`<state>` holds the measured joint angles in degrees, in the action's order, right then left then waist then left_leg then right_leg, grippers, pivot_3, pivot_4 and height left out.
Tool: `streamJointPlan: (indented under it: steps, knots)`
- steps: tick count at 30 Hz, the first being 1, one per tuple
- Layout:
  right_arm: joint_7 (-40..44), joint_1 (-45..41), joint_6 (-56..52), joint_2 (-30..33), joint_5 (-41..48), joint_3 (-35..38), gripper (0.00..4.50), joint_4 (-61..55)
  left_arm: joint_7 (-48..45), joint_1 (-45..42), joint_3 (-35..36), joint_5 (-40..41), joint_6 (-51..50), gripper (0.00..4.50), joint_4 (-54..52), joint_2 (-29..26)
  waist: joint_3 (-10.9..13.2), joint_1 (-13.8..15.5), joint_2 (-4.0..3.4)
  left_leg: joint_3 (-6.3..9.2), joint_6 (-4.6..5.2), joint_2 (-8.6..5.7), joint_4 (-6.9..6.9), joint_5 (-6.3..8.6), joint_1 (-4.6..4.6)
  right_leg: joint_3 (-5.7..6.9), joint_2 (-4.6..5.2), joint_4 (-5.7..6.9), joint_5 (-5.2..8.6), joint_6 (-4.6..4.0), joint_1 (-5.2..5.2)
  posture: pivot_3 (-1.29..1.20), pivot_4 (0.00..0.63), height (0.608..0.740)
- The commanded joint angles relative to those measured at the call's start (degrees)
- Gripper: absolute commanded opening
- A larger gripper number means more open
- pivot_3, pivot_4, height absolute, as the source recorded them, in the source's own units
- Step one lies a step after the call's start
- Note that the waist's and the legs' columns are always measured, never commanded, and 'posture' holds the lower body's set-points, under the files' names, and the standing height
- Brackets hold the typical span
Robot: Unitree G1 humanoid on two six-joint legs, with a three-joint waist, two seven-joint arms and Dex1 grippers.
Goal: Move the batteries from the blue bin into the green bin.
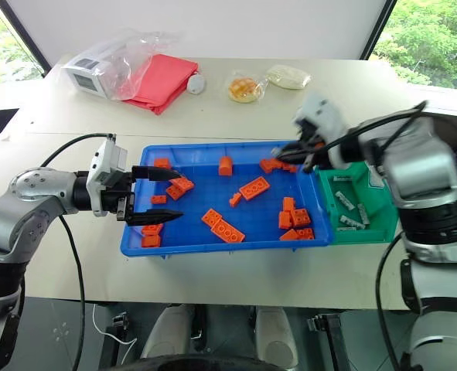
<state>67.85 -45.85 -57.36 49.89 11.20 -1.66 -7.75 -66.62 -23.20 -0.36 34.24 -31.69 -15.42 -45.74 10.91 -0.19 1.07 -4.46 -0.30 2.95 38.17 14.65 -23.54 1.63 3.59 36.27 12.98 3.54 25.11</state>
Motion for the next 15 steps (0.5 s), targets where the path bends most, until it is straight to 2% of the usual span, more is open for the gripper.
streamJointPlan:
  steps: [1,5,9,14,15]
  knots:
    - [-3.8,2.2,-4.7,5.3,2.0,9.3,0.32,-0.5,-1.2,-0.8,1.2,-0.3,1.2,4.50,0.8,-0.8,0.0,0.1,0.00,-0.01,0.00,-0.01,-0.01,0.00,-0.02,0.00,0.01,-0.02,0.02,-0.03,0.00,0.00,0.150,0.734]
    - [-6.9,6.9,-5.3,8.4,3.3,13.7,0.32,-1.6,-2.2,-1.6,1.3,-0.4,1.3,4.50,2.5,-1.3,0.0,0.0,0.00,-0.03,0.01,-0.01,-0.01,0.00,-0.02,-0.03,0.00,-0.02,0.02,-0.03,0.02,0.00,0.150,0.734]
    - [-7.9,13.3,-4.4,9.5,4.8,14.9,1.95,-4.2,-2.3,-4.7,1.5,0.1,0.3,4.50,4.7,-0.9,0.0,-0.5,0.00,-0.01,0.01,0.01,-0.01,0.00,0.00,-0.04,-0.04,0.00,-0.02,0.04,0.02,0.00,0.150,0.734]
    - [-10.6,15.7,-1.4,9.2,5.5,14.6,4.45,-3.3,-2.6,-7.8,1.9,1.1,-1.0,4.50,6.5,-0.9,0.0,-0.7,-0.01,-0.06,0.01,0.01,-0.01,0.00,0.02,-0.10,-0.04,0.01,-0.09,0.16,0.05,0.00,0.150,0.734]
    - [-10.7,15.9,0.2,9.4,5.4,14.9,4.45,-2.3,-2.7,-8.0,2.2,1.2,-1.1,4.50,6.7,-1.1,0.0,-0.6,-0.01,-0.05,0.01,0.01,-0.01,0.00,0.01,-0.10,-0.05,0.01,-0.09,0.16,0.05,0.00,0.150,0.734]
